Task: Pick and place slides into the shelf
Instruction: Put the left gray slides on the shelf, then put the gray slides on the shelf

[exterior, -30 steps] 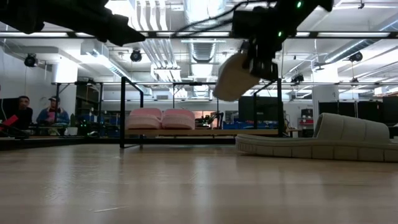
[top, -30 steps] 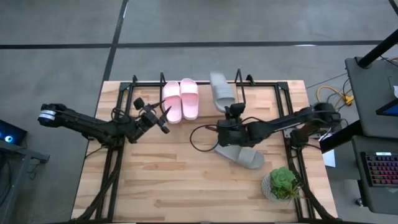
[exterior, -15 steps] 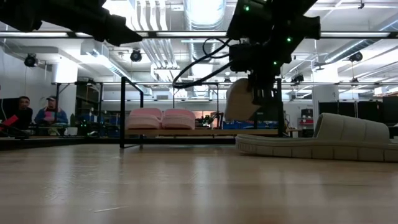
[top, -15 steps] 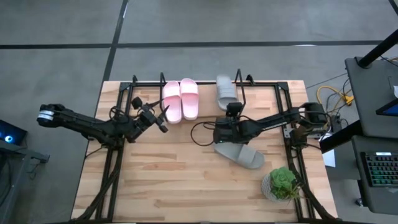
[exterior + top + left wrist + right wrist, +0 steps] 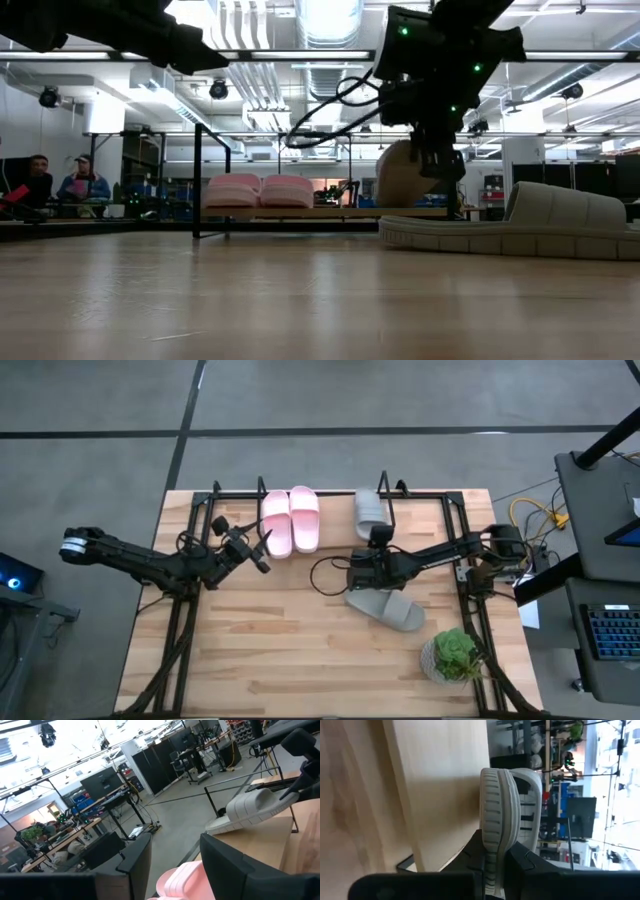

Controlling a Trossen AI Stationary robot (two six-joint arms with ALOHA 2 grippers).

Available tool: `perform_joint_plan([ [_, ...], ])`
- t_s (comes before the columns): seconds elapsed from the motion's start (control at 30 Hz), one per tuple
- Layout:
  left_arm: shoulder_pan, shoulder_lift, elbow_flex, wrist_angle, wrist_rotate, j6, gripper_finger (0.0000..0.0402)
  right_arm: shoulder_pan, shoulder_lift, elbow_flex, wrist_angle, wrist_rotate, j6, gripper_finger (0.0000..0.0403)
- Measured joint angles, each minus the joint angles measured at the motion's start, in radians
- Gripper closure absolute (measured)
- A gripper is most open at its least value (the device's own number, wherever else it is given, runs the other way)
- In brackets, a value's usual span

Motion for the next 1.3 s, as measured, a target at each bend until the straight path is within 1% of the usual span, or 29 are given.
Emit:
perform_joint_plan([
  [0.33, 0.0, 0.0, -0.023, 0.001, 0.0, -0.001, 0.0249, -0.037, 0.0, -0.016, 0.008, -0.005, -0.004, 0.0384],
  [0.43, 0.0, 0.0, -0.031, 0.006, 0.0, -0.001, 0.0249, -0.038, 0.0, -0.012, 0.006, -0.03, -0.025, 0.038],
  [0.6, 0.0, 0.0, -0.033, 0.008, 0.0, -0.002, 0.0249, -0.045, 0.0, -0.012, 0.009, -0.149, -0.03, 0.0341],
  [0.7, 0.0, 0.0, -0.033, 0.008, 0.0, -0.002, 0.0249, -0.048, 0.0, -0.012, 0.011, -0.184, -0.025, 0.032],
  [0.83, 0.0, 0.0, -0.033, 0.008, 0.001, -0.002, 0.0249, -0.047, 0.0, -0.01, 0.011, -0.215, -0.026, 0.0301],
  [1.1, 0.0, 0.0, -0.033, 0.008, 0.001, -0.002, 0.0249, -0.055, 0.0, -0.004, 0.01, -0.393, -0.022, 0.026],
  [1.3, 0.0, 0.0, -0.033, 0.008, 0.001, -0.003, 0.0249, -0.055, 0.0, 0.004, -0.014, -0.421, -0.022, 0.0224],
])
